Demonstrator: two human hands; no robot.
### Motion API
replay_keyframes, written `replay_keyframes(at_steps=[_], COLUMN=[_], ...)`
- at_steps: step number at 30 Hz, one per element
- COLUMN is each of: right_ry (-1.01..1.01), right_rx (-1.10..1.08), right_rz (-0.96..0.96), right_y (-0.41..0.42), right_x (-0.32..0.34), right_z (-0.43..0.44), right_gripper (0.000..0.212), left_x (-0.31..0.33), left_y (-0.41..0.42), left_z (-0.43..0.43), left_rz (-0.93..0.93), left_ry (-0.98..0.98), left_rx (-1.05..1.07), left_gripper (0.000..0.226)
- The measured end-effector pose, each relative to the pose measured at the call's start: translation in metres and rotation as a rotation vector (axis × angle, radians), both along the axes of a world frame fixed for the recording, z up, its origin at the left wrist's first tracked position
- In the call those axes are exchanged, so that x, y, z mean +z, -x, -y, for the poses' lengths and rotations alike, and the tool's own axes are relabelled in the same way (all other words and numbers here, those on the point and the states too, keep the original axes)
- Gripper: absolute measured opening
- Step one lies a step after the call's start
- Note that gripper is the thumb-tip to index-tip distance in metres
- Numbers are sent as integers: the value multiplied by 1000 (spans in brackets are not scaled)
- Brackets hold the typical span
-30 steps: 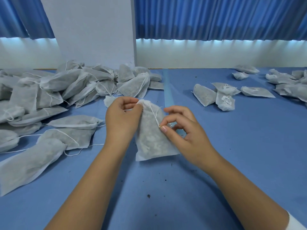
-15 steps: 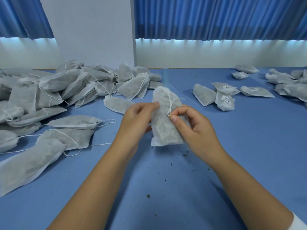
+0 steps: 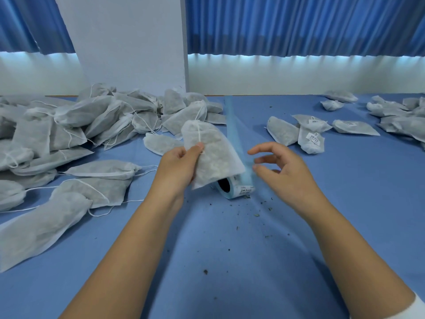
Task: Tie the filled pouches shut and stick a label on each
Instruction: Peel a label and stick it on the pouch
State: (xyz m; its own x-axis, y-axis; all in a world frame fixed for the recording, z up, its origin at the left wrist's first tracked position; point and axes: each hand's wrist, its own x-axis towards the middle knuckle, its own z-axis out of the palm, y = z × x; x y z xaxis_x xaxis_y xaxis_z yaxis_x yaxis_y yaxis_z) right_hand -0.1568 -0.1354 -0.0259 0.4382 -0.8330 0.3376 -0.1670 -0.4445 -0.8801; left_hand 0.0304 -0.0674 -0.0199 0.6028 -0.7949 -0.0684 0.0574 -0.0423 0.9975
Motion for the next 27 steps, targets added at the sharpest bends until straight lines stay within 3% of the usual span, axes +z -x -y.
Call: replay_keyframes(at_steps=[3,6,9,12,17,22,24,27], right_ry=[-48,-48,-57,-257,-368,-484,-512,-512], right_rx=[1,5,-63,-61,-13,82,122,164], right_rz=[-190,-239,-228,-141,-133,-42,-24,-36], right_y=[-1,-4,-6,-6,-9,-11,-12,-14], right_x=[-6,-12,-15,-16,-18,-15,-13,-13], right_z=[3,2,4,8,11,7,4,0], right_gripper=[38,43,54,66,61,56,57,57], left_x=[-6,-13,-17,-17,-13,-10,-8,-11], left_y=[-8,-8,-6,-7,-3,3,5,8], left_z=[6,9,13,12,9,10,8,7], left_rz=[-13,-37,-96,-108,-103,53,82,157], left_ry=[-62,-117,-81,-63,-91,37,109,53], left_rx=[51,14,-27,-64,-132,9,-17,-100], left_gripper=[31,27,23,23,24,30,38,42])
